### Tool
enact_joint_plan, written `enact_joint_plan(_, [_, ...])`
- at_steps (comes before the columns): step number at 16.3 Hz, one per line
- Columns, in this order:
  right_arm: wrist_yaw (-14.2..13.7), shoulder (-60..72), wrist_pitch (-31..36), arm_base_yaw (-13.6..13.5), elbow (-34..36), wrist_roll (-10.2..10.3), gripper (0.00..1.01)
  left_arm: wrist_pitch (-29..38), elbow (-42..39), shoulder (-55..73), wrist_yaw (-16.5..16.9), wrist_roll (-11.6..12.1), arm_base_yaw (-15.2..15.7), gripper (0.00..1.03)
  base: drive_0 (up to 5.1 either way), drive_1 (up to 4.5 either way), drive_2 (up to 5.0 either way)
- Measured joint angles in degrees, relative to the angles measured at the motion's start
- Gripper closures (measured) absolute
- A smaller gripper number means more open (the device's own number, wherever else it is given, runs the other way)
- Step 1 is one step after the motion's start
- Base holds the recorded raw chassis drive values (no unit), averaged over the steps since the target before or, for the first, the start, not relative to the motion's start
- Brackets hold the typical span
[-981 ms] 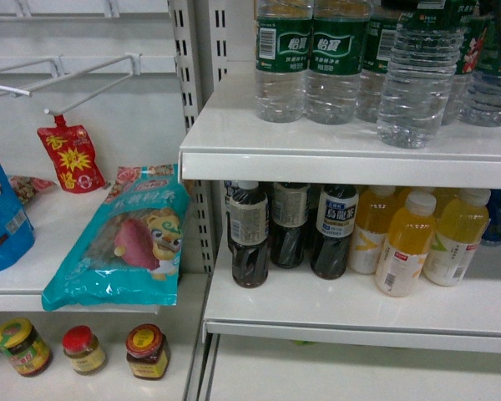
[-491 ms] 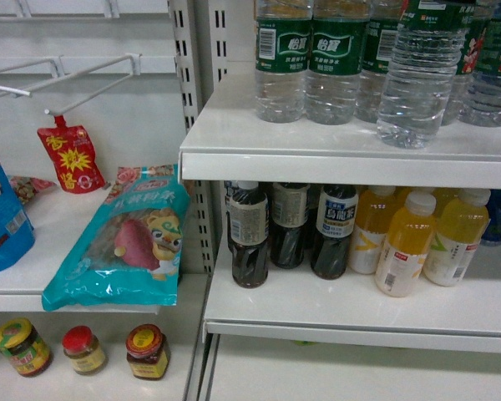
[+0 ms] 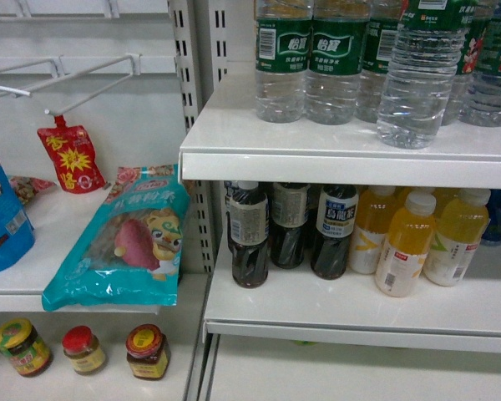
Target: Move water from second to third shelf
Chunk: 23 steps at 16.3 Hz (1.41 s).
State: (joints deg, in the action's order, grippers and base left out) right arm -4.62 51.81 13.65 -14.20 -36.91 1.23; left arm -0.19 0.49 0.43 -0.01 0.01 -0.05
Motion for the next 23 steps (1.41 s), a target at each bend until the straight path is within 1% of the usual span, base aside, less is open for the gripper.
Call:
enact_joint_plan(1, [-4.37,-7.76,-2.43,1.81,4.66,-0.50,0.25,0.00,0.02,0.00,-0.04,-0.02,0.00,0.05,0.0,0.00,0.0])
enact_joint_plan(2, [-4.37,-9.92,-3.56,2.95,6.21,-0.66,0.28,0.00,0.00,0.00,-0.04,0.00,0.00,0.05,0.0,0.00,0.0])
enact_joint_plan(3, [-4.26,-13.07,-4.94,4.74,8.57,-0.72,0.34,0.00,0.00,0.00,-0.09,-0.02,0.00,0.05,0.0,0.00,0.0])
enact_joint_plan(4, [-2.43,-17.70,-6.82,7.82,12.02,-0.79,0.43,0.00,0.00,0.00,0.00,0.00,0.00,0.05,0.0,0.00,0.0])
enact_joint_plan(5, [2.12,-22.58,-8.48,12.28,15.28,-0.85,0.54,0.00,0.02,0.00,-0.02,0.00,0.00,0.05,0.0,0.00,0.0])
enact_joint_plan(6, [3.78,-28.35,-8.31,14.56,19.23,-0.85,0.71,0.00,0.02,0.00,-0.09,-0.02,0.00,0.05,0.0,0.00,0.0])
enact_joint_plan(7, [4.61,-30.73,-7.23,14.49,21.05,-0.87,0.84,0.00,0.02,0.00,-0.04,-0.02,0.00,0.05,0.0,0.00,0.0])
enact_joint_plan(8, [4.59,-31.63,-6.71,14.21,22.86,-0.87,0.97,0.00,0.02,0.00,-0.02,0.00,0.00,0.05,0.0,0.00,0.0])
enact_joint_plan(9, [4.59,-32.54,-6.73,14.21,24.90,-1.05,0.99,0.00,0.02,0.00,-0.02,0.00,0.00,0.05,0.0,0.00,0.0])
enact_joint_plan(15, [4.59,-38.07,-6.34,14.21,30.69,-1.09,0.99,0.00,0.02,0.00,-0.04,0.00,0.00,0.05,0.0,0.00,0.0])
enact_joint_plan(23, [4.59,-40.22,-6.71,14.21,32.15,-1.09,0.99,0.00,0.02,0.00,-0.02,0.00,0.00,0.05,0.0,0.00,0.0])
